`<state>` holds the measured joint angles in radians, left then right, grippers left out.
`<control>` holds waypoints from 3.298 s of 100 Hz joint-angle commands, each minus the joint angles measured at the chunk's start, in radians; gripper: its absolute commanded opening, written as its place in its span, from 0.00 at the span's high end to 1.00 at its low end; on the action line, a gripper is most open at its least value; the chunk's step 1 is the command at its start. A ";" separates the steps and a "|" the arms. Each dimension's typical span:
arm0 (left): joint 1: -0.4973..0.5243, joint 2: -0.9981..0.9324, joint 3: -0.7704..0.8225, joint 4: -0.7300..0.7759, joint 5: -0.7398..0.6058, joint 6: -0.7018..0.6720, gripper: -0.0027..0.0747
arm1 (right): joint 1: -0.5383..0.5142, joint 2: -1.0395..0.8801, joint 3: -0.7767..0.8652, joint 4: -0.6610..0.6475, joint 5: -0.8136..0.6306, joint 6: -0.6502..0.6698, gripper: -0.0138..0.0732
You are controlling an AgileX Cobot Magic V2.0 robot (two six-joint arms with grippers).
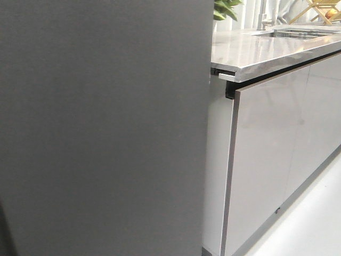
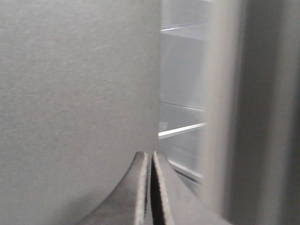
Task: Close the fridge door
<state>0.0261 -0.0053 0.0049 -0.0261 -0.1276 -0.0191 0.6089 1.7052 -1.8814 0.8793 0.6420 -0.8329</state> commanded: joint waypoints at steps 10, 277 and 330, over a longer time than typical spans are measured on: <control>-0.007 -0.012 0.035 -0.004 -0.072 -0.004 0.99 | 0.000 0.077 -0.086 0.031 -0.187 -0.012 0.89; -0.007 -0.012 0.035 -0.004 -0.072 -0.004 0.99 | -0.106 -1.263 0.957 -0.600 -0.102 0.512 0.89; -0.007 -0.012 0.035 -0.004 -0.072 -0.004 0.99 | -0.470 -1.482 1.356 -0.634 -0.332 0.512 0.89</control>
<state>0.0261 -0.0053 0.0049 -0.0261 -0.1276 -0.0191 0.2222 0.2550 -0.5951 0.2437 0.4285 -0.3218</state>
